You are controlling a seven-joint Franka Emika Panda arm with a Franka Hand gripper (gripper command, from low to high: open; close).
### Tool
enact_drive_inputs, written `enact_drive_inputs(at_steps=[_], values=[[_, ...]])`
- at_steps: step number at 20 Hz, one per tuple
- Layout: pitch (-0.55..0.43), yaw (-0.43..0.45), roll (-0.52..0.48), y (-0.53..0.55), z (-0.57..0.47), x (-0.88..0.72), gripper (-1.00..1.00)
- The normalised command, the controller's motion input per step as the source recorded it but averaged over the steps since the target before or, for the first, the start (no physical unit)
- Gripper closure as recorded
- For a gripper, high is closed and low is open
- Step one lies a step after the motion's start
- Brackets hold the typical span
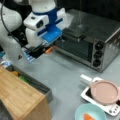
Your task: Open the drawer. Pick up the carrot. Put the carrots in the drawer.
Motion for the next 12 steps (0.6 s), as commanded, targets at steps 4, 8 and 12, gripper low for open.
enact_drive_inputs(at_steps=[4, 8, 12], values=[[0.017, 0.104, 0.021, 0.02, -0.01, 0.01, -1.0], [0.01, 0.097, 0.01, 0.07, -0.04, 0.02, -1.0], [0.003, 0.063, 0.026, 0.08, -0.08, 0.03, -1.0]])
